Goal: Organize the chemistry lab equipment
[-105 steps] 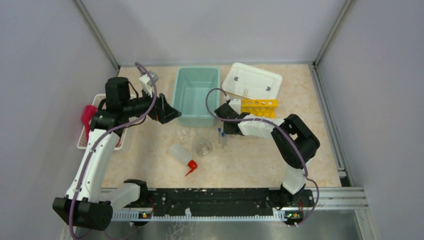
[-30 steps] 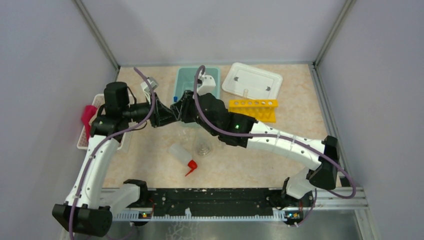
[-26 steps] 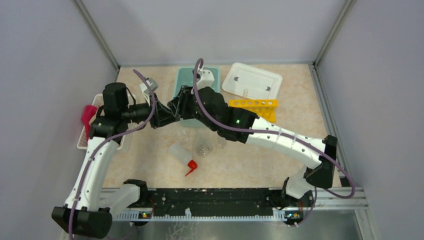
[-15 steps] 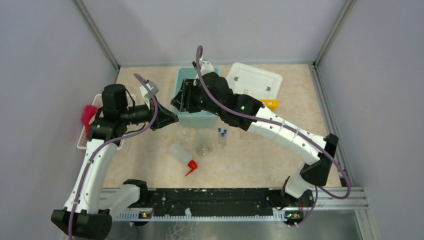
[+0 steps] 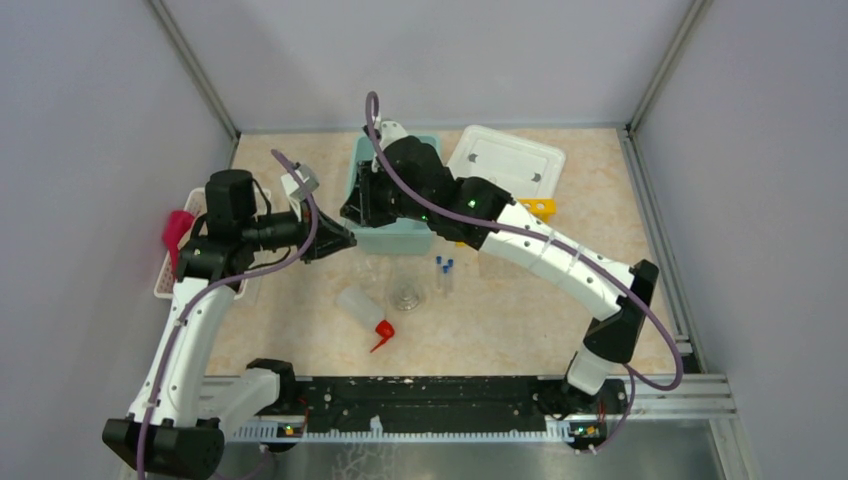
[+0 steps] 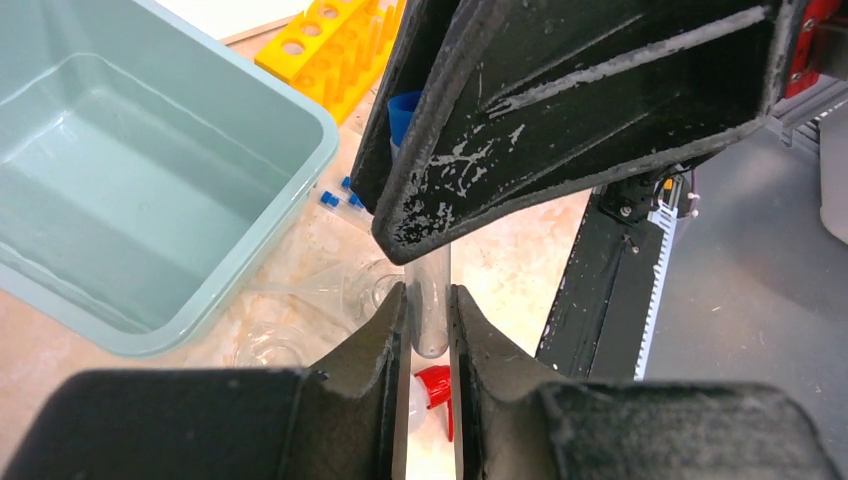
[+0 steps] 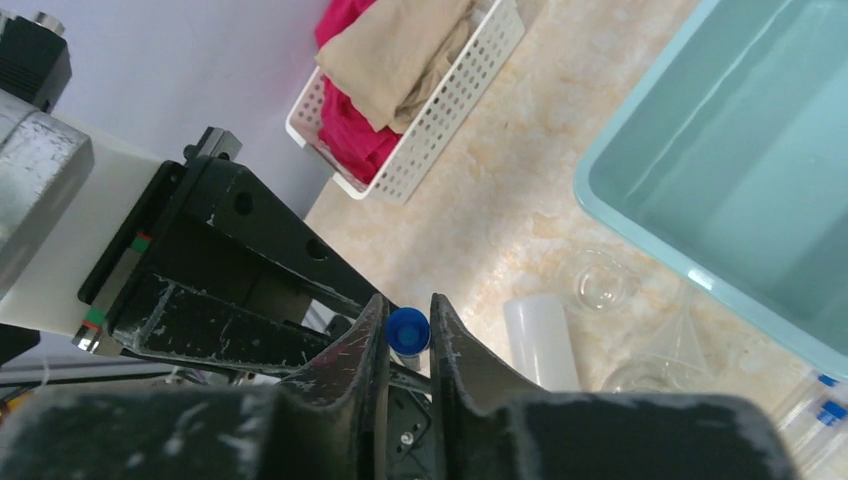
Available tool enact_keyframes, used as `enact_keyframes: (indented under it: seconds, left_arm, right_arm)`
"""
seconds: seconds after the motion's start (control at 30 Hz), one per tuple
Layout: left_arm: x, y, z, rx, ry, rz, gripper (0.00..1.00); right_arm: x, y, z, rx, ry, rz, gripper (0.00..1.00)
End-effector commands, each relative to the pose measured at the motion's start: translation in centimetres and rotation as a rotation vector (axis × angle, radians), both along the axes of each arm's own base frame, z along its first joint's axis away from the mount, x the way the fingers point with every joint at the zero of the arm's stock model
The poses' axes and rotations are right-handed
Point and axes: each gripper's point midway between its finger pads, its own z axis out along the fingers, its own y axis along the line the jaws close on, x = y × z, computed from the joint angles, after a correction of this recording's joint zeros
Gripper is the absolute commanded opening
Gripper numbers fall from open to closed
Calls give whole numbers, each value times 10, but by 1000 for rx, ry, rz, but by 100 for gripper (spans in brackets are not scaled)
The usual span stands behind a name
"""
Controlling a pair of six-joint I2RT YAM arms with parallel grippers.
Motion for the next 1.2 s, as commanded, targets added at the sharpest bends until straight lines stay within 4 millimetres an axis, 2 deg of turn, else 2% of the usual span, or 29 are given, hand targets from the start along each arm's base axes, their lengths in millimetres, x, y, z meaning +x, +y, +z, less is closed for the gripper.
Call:
enact_keyframes:
  seconds: [0.0, 0.07, 0.1, 0.13, 0.2, 0.23, 0.33, 0.43, 0.57, 0.67, 0.73, 0.83, 1.17]
  left_arm:
    - [3, 1, 6, 13, -41, -2, 11]
    - [6, 2, 5, 19, -38, 10, 14]
    - [7, 3, 4, 21, -34, 17, 23]
    - [8, 4, 3, 24, -31, 28, 48]
    - [10, 5, 5, 25, -33, 48, 90]
    - [11, 6, 6, 24, -39, 61, 98]
    - [21, 11, 9, 32, -43, 134, 99]
    - [27, 15, 6, 46, 1, 175, 99]
    - [31, 14, 2, 44, 64, 186, 99]
    - [33, 13, 3, 33, 66, 200, 99]
    - [34, 14, 4, 31, 68, 208, 99]
    - [35, 14, 5, 31, 72, 215, 99]
    - [38, 15, 6, 32, 79, 224, 99]
  right_arm:
    - [-2, -8, 30, 37, -48, 23, 9]
    - [-2, -14, 28, 14, -50, 25, 0]
    - [-1, -19, 27, -2, -51, 21, 0]
    - [0, -25, 25, -21, -51, 10, 0]
    - [6, -43, 21, -63, -64, -38, 0]
    - [11, -55, 16, -97, -78, -82, 0]
    - [24, -102, -6, -216, -121, -215, 0]
    - [35, -162, -21, -311, -174, -398, 0]
    - [51, -232, -57, -400, -197, -592, 0]
    - [58, -274, -87, -471, -222, -735, 0]
    - [62, -294, -107, -505, -229, -811, 0]
    - [68, -303, -128, -505, -243, -858, 0]
    - [95, -285, -173, -514, -230, -870, 0]
